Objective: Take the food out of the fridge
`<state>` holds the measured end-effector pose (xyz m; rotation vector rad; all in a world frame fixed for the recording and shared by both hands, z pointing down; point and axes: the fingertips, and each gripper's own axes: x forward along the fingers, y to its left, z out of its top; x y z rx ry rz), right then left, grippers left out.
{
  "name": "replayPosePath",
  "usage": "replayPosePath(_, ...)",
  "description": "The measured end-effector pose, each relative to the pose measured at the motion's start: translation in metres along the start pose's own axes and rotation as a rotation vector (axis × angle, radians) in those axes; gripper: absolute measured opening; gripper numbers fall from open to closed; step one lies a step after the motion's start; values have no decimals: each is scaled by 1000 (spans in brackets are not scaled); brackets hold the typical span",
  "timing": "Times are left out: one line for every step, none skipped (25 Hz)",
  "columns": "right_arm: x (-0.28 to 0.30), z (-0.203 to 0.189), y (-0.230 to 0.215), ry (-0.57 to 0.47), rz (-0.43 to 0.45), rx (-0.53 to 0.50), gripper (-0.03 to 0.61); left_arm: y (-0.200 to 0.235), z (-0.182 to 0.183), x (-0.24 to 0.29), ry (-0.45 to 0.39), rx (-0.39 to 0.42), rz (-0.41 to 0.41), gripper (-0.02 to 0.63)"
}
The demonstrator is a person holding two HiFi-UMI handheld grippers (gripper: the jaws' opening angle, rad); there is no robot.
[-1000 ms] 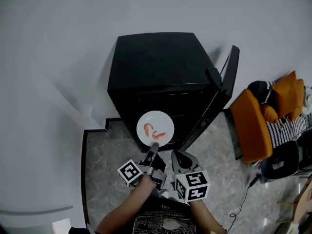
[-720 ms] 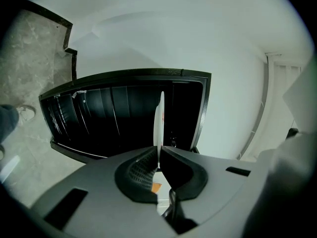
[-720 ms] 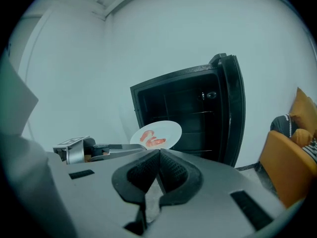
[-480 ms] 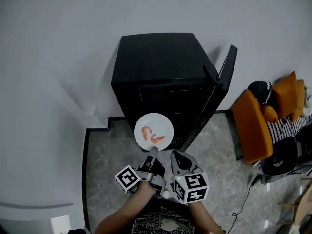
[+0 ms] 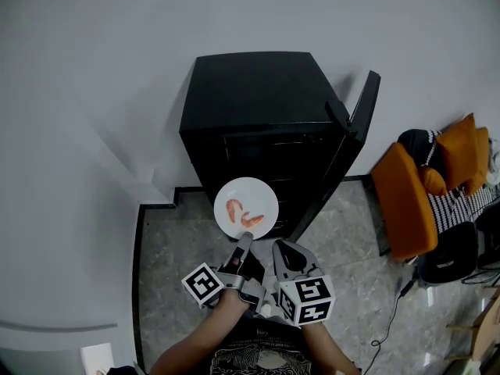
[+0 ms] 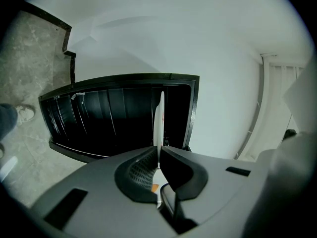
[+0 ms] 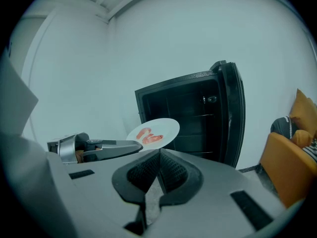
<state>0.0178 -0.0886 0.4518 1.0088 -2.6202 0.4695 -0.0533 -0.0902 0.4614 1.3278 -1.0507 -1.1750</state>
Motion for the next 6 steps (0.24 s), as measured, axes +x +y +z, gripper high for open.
replayPosePath(0,0,0,0,1,0,21,0,0,0,1,1,0,23)
replayPosePath(0,0,0,1,2,-1,21,0,0,0,2,2,0,23)
replayPosePath(0,0,1,1,3,-1,21,-1,0,0,2,2,0,23)
replayPosePath(0,1,1,1,5,-2,21,-1,0,0,1,2,0,23)
replayPosePath(1,1,1,1,6,-2,21,-1,0,0,1,3,-1,23)
replayPosePath(1,1,2,1,7,-3,21,-1,0,0,1,3,-1,23)
